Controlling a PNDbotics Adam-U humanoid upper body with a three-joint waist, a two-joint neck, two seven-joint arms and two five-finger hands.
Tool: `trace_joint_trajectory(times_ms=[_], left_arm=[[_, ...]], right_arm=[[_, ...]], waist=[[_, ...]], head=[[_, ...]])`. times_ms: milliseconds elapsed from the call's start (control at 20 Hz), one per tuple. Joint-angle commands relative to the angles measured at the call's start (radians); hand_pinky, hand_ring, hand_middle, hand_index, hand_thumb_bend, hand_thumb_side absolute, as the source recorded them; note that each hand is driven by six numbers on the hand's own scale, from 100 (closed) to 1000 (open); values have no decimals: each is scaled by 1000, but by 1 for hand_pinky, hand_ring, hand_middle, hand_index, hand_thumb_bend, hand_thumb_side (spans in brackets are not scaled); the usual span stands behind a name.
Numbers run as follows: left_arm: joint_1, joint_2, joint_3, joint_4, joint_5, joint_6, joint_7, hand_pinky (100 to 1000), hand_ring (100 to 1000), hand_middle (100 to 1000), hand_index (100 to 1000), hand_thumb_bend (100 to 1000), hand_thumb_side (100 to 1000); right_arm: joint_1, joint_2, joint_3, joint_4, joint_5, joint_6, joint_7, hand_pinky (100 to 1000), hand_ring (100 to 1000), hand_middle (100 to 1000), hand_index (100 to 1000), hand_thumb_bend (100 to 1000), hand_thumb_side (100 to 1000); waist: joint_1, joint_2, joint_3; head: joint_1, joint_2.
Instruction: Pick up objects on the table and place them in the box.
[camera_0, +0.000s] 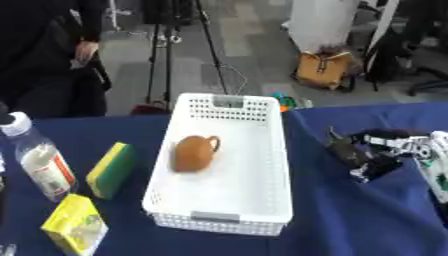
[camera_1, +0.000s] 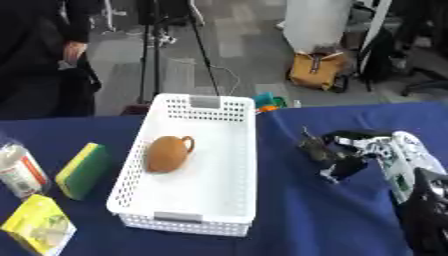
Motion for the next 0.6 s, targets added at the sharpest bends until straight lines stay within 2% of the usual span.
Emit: trace_joint_trajectory(times_ms=[50,250,600], left_arm=[[-9,6,2,-16,0,-2,-4,873,736,538,721,100,809],[-7,5,1,-16,-2,-2,-5,873,736,538,721,100,810],[-6,5,2,-16,-3,-1,-5,874,735,537,721,100,813]], right_arm=[[0,1,23,-1,65,0,-64,808,936,913,1000,294,446],[-1,8,32,9,134,1,-175,796,923,901,1000,253,447],[-6,15,36,38,170,-2,-238,780,906,887,990,230,430]], waist=[[1,-10,3],[-1,-9,5],[-7,-10,7]], head=[[-4,-10],[-4,-11],[-6,-13]])
